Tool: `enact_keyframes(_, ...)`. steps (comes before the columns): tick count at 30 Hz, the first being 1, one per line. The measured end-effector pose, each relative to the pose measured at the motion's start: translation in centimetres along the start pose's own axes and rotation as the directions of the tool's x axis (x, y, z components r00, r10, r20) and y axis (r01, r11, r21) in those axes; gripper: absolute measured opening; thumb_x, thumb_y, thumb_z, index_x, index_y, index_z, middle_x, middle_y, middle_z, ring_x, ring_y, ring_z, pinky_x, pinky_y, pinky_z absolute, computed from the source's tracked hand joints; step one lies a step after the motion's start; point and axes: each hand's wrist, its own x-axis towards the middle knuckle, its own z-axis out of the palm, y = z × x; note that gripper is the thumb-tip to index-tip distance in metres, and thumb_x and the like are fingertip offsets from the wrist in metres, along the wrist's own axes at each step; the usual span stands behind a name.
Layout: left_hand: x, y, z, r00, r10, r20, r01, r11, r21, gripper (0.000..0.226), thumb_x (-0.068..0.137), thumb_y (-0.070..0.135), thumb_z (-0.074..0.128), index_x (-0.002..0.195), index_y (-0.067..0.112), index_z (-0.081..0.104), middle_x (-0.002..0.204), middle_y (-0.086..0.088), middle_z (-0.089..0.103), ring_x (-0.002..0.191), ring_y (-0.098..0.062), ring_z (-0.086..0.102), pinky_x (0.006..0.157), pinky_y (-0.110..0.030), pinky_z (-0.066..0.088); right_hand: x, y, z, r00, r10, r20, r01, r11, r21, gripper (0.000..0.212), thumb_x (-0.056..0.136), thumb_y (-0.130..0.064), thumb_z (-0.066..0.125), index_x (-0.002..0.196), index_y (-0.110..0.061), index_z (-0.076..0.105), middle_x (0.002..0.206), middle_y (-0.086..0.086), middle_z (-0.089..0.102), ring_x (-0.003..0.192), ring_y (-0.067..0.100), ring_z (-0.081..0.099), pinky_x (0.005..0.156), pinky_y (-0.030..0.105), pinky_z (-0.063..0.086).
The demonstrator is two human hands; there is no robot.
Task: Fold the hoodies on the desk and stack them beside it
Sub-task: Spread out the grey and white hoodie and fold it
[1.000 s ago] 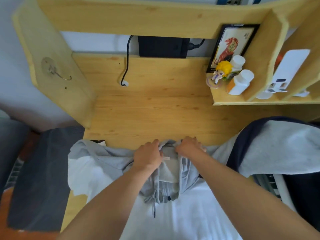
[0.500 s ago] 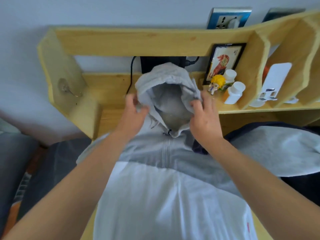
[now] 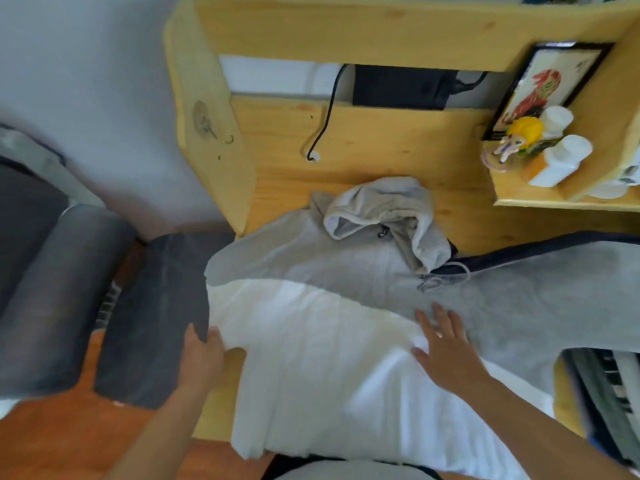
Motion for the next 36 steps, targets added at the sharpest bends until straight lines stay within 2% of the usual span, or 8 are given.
enact_keyframes(4, 0.0, 1.3, -0.7, 0.989, 0.038, 0.146, -0.029, 0.998, -0.060, 0.049, 0.104, 0.030, 0.053, 0.146, 0.007, 0.044, 0.140, -0.012, 0.053, 0.121, -0.032, 0.053, 0.093, -0.039, 0.042, 0.7, 0.1, -0.9, 0.993, 0.043, 0.111, -0.050, 0.997, 0.064, 0.078, 0.104, -0.053, 0.035, 0.159, -0.030, -0.016, 0.165, 0.005, -0.026, 0.154, 0.035, -0.015, 0.124, 0.050, 0.005)
enact_keyframes(9, 2.2, 1.8, -0.8, 0.997, -0.002, 0.072, 0.020, 0.968, -0.250, 0.018, 0.102, 0.028, 0.060, 0.113, 0.015, 0.053, 0.120, -0.012, 0.061, 0.103, -0.033, 0.058, 0.092, -0.049, 0.051, -0.6, 2.4, -0.3, 0.989, 0.082, 0.126, -0.086, 0.996, 0.024, 0.078, 0.105, -0.049, 0.034, 0.158, -0.028, -0.019, 0.166, 0.006, -0.025, 0.154, 0.037, -0.013, 0.125, 0.051, 0.006)
enact_keyframes(20, -1.2, 3.3, -4.3, 0.764, 0.356, -0.538, -0.485, 0.867, -0.115, 0.025, 0.087, -0.008, 0.050, 0.101, 0.012, 0.054, 0.103, -0.006, 0.047, 0.089, -0.025, 0.050, 0.081, -0.036, 0.040, -0.4, 1.1, -1.9, 0.932, 0.272, 0.240, -0.288, 0.957, 0.032, 0.079, 0.105, -0.034, 0.042, 0.157, -0.030, -0.018, 0.165, 0.003, -0.025, 0.153, 0.040, -0.007, 0.121, 0.052, 0.020)
enact_keyframes(22, -1.5, 2.4, -4.1, 0.815, 0.361, -0.454, -0.443, 0.892, -0.086, 0.022, 0.091, -0.002, 0.054, 0.108, 0.011, 0.055, 0.109, -0.009, 0.049, 0.093, -0.027, 0.052, 0.082, -0.038, 0.041, -0.4, 0.8, -2.0, 0.929, 0.281, 0.239, -0.294, 0.956, 0.019, 0.080, 0.105, -0.031, 0.042, 0.158, -0.028, -0.018, 0.165, 0.005, -0.024, 0.153, 0.041, -0.006, 0.121, 0.052, 0.023)
enact_keyframes(25, 0.3, 0.9, -3.0, 0.989, -0.021, -0.149, -0.008, 0.981, -0.192, 0.032, 0.102, 0.033, 0.057, 0.117, 0.005, 0.057, 0.118, -0.018, 0.055, 0.111, -0.038, 0.054, 0.093, -0.046, 0.044, -0.4, -0.4, -2.9, 0.913, 0.327, 0.242, -0.327, 0.944, -0.044, 0.082, 0.102, -0.024, 0.045, 0.159, -0.023, -0.015, 0.166, 0.010, -0.021, 0.152, 0.042, 0.000, 0.120, 0.053, 0.024)
enact_keyframes(28, 2.0, 0.8, -2.2, 0.975, -0.177, 0.134, 0.216, 0.891, -0.400, 0.038, 0.100, 0.045, 0.060, 0.106, 0.008, 0.060, 0.112, -0.012, 0.065, 0.103, -0.032, 0.061, 0.093, -0.045, 0.051, -0.4, -4.0, -4.3, 0.968, 0.228, 0.104, -0.220, 0.972, -0.087, 0.078, 0.100, -0.028, 0.048, 0.159, -0.018, -0.002, 0.165, 0.015, -0.014, 0.152, 0.040, 0.006, 0.120, 0.049, 0.024)
enact_keyframes(33, 2.0, 4.0, -1.8, 0.992, -0.101, 0.078, 0.127, 0.844, -0.522, 0.016, 0.098, 0.028, 0.062, 0.093, 0.013, 0.059, 0.114, -0.019, 0.067, 0.107, -0.039, 0.065, 0.089, -0.050, 0.054, -0.3, -11.1, -3.2, 0.946, -0.185, 0.268, 0.166, 0.982, 0.093, 0.080, 0.102, -0.044, 0.047, 0.161, -0.030, -0.005, 0.167, 0.005, -0.019, 0.151, 0.035, -0.022, 0.124, 0.044, 0.014)
enact_keyframes(36, -1.0, 8.4, -3.1, 0.960, 0.175, -0.220, -0.277, 0.722, -0.633, 0.013, 0.099, 0.022, 0.060, 0.088, 0.019, 0.053, 0.091, -0.003, 0.060, 0.084, -0.018, 0.059, 0.077, -0.048, 0.051, 0.0, -11.6, -3.1, 0.948, -0.145, 0.283, 0.128, 0.989, 0.078, 0.077, 0.102, -0.049, 0.044, 0.161, -0.031, -0.002, 0.166, 0.008, -0.023, 0.149, 0.036, -0.029, 0.125, 0.046, 0.006)
